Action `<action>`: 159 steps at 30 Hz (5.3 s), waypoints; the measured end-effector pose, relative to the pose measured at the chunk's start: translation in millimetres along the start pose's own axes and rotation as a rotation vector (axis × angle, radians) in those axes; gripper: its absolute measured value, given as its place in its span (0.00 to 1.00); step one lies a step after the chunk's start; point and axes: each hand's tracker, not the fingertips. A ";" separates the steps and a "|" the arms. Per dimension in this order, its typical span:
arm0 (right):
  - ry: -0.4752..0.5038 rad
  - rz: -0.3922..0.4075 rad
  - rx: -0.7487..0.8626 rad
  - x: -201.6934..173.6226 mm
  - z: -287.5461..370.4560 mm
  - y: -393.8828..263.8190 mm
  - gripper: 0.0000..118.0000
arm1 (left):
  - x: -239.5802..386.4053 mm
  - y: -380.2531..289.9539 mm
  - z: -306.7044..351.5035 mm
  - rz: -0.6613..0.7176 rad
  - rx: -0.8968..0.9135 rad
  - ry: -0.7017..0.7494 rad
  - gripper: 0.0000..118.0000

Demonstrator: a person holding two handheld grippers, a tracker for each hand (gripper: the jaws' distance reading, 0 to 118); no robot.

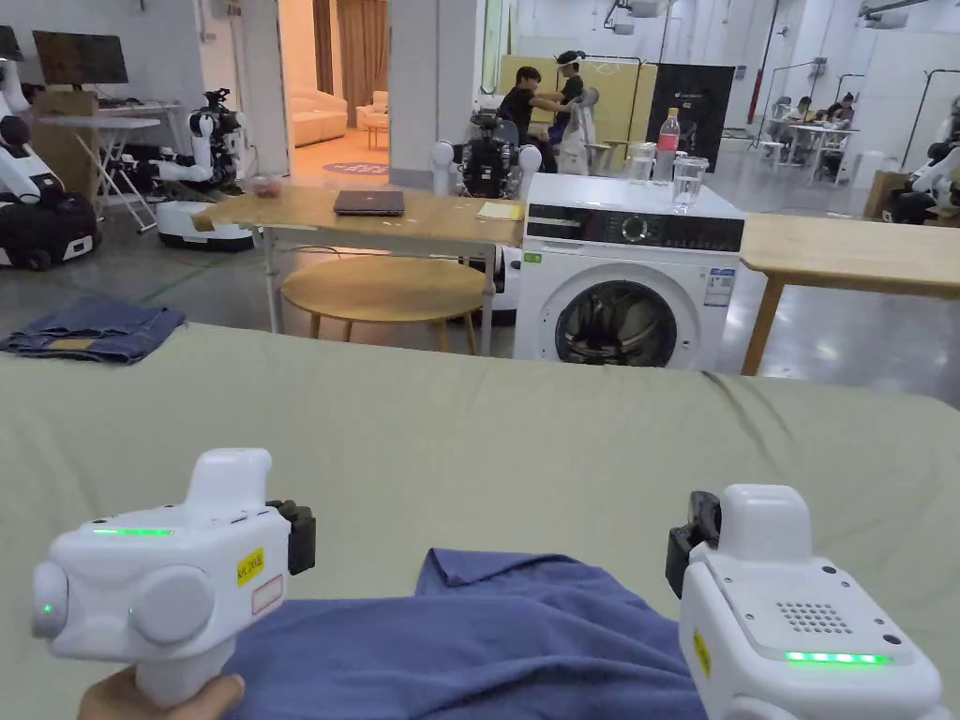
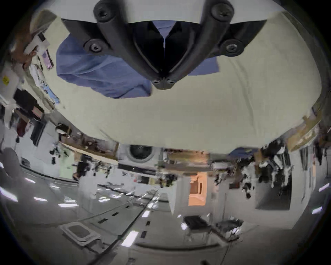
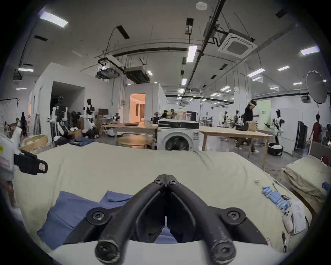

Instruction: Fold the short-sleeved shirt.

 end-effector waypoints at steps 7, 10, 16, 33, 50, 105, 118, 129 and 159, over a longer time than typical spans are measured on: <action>0.017 0.019 -0.056 -5.2 -19.2 -10.1 0.00 | -70.0 18.4 -67.2 0.077 -0.282 0.028 0.00; 0.016 0.021 -0.082 -0.6 -29.1 -17.3 0.00 | -88.4 14.0 -96.6 0.158 -0.390 0.002 0.29; 0.006 0.038 -0.128 -1.0 -34.6 -25.0 0.00 | -98.0 -11.9 -143.0 0.193 -0.514 0.108 0.52; 0.087 0.022 -0.421 30.3 -139.8 -23.7 0.04 | -72.3 -37.3 -149.1 -0.091 -0.452 0.156 0.00; 0.239 0.116 -0.951 -9.4 -280.5 -81.3 0.54 | -75.9 -47.7 -87.9 0.043 -0.340 0.069 0.00; -0.172 0.023 0.111 119.5 -101.9 353.0 0.00 | -26.3 380.7 55.5 -0.137 0.308 0.099 0.00; -0.205 0.110 0.129 111.1 -105.3 322.3 0.00 | -36.4 354.8 19.2 -0.195 0.304 0.119 0.00; -0.213 0.152 -0.012 117.0 -55.0 201.0 0.00 | -36.0 215.8 28.4 -0.183 0.223 0.061 0.00; -0.107 0.168 -0.587 119.2 93.8 -98.7 0.00 | -91.5 -139.7 75.7 -0.073 -0.233 0.067 0.00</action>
